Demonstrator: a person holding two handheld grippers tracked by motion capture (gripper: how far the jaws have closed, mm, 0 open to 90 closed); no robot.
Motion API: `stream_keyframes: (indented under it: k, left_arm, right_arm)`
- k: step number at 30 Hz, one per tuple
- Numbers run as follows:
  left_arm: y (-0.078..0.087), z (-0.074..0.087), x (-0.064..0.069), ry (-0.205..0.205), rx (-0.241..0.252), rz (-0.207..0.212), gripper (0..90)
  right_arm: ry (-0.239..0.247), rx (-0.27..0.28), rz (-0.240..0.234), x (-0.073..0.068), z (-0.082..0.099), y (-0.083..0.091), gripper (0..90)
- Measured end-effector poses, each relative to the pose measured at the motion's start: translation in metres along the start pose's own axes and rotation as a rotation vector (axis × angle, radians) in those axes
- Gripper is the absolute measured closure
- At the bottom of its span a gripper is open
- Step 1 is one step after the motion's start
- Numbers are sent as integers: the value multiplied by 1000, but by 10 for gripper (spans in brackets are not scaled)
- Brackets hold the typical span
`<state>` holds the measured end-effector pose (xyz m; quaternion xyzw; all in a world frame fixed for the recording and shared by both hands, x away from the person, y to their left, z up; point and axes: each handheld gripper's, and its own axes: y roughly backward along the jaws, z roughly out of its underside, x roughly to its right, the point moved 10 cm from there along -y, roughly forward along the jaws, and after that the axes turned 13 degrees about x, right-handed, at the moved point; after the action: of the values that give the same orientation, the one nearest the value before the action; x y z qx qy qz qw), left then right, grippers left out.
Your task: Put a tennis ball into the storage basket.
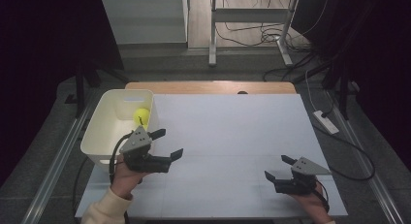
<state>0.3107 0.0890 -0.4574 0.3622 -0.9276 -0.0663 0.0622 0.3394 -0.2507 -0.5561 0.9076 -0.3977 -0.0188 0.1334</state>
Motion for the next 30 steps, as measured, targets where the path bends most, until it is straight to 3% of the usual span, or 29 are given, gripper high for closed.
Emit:
stream_keyframes:
  k: [5, 13, 23, 30]
  left_arm:
    - [-1, 11, 12, -13, -11, 22, 123]
    - [-2, 33, 19, -2, -34, 40, 125]
    - [-1, 73, 11, 20, -88, 22, 129]
    - [4, 88, 5, 27, -90, 21, 133]
  right_arm:
    - [-3, 1, -2, 0, 0, 1, 132]
    - [-6, 5, -7, -1, -1, 2, 131]
    - [-1, 4, -7, -2, 0, 2, 131]
    - [0, 6, -12, -3, 0, 1, 131]
